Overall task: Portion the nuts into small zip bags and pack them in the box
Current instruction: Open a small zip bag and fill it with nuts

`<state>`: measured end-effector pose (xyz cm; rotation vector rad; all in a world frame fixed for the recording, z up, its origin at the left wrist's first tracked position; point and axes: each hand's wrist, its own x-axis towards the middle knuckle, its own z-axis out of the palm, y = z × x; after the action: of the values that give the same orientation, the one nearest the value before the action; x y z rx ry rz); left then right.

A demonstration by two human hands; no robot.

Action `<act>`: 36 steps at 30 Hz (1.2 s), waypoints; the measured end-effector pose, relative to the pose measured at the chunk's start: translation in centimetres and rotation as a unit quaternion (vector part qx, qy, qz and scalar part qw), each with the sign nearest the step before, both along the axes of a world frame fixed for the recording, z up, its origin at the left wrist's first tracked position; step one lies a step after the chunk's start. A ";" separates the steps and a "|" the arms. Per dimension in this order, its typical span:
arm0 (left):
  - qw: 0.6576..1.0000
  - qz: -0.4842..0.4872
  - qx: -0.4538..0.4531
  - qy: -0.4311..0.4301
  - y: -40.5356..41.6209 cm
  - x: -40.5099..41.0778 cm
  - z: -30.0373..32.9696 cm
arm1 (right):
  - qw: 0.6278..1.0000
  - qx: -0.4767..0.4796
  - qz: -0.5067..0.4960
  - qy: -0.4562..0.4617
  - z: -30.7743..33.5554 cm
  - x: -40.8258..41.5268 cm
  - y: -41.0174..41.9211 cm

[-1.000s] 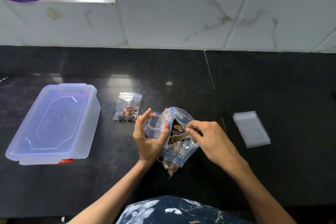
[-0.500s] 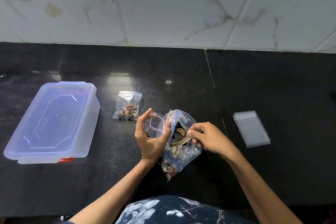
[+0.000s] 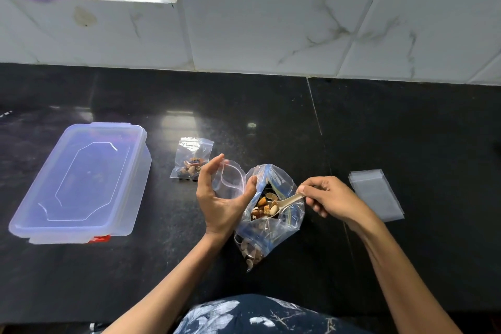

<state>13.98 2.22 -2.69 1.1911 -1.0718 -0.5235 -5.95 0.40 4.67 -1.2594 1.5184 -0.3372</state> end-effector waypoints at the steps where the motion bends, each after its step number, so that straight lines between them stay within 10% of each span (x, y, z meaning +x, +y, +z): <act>1: 1.000 -0.003 0.000 -0.001 0.0 0.0 0.2 | 1.000 -0.004 -0.003 -0.001 0.1 -0.2 -0.1; 26: 0.995 -0.084 0.017 -0.041 -1.6 -0.3 5.1 | 0.985 -0.164 0.017 -0.057 10.4 0.3 -4.6; 36: 0.995 -0.087 0.015 -0.034 -1.6 -0.3 5.2 | 0.938 -0.321 0.071 0.109 10.9 4.1 -2.0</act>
<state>13.66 0.58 2.53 1.1550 -1.2376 -0.6402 -1.85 -1.58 15.62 -1.9636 1.5439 -0.6498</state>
